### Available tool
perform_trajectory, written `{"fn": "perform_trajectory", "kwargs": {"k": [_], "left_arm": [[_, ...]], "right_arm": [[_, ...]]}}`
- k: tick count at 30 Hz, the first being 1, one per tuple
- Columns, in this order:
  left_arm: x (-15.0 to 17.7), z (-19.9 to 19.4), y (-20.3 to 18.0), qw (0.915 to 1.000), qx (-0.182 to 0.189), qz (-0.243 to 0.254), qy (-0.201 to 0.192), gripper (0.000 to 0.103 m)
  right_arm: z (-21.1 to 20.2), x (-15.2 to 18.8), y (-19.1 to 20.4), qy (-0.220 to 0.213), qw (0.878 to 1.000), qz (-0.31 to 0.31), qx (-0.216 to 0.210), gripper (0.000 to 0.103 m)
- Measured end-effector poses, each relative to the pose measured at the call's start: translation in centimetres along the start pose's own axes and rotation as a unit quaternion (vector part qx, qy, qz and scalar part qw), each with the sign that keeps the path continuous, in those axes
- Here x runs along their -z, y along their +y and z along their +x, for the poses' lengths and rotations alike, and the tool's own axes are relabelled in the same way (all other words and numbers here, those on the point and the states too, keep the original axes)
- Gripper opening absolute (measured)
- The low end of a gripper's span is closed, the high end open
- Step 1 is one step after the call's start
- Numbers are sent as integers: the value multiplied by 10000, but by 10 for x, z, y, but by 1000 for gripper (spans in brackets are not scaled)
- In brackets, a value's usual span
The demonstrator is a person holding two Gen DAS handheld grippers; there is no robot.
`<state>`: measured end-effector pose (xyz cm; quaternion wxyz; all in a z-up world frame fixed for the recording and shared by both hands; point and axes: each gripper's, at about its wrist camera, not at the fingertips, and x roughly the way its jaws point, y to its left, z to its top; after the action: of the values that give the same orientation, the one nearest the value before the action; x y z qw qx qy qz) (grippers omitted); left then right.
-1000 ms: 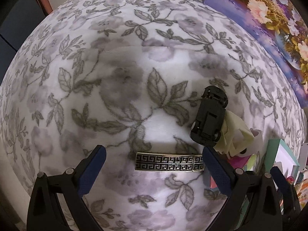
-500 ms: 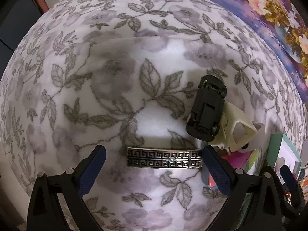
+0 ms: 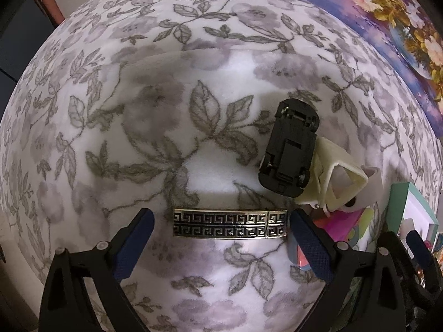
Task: Organize rigid objects
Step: 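Lower the left gripper onto the gold patterned bar while the right approaches the purple lighter, then close the left gripper on the gold bar while the right grasps the purple lighter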
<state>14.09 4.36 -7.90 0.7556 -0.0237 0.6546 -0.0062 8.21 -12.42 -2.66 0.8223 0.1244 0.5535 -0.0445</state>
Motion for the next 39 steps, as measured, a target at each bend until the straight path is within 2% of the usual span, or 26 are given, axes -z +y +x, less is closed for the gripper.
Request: {"fn": "perform_trajectory", "kwargs": {"k": [2,3,6,13,20,26,30,39], "left_arm": [[1,1,-4,10000,43,61,34,83],[1,1,-7,9999,70,106,53,82],[2,0,-12,9998,11,211,16,82],[1,-5,-4,10000,50,-21,-76,82],[9,-17,11,9992,106,-356,-169,82],[14,-29,12,9985,57,-451,-297,82],[15,-34,13,9975,74,-626,-309,82],[14,-39,13,9973,82,-648,-340,82]], "right_arm": [[0,0,0,1,10000,16,-5,103],[0,0,0,1,10000,16,-3,103],[1,1,-1,9,10000,40,-25,103],[0,0,2,-45,9999,-44,-100,103],[3,-2,19,-140,9967,-631,-485,103],[5,-1,34,-198,9886,-1249,-821,103],[8,0,42,-192,9833,-1576,-888,103],[18,-3,42,-167,9787,-1748,-1062,103]]}}
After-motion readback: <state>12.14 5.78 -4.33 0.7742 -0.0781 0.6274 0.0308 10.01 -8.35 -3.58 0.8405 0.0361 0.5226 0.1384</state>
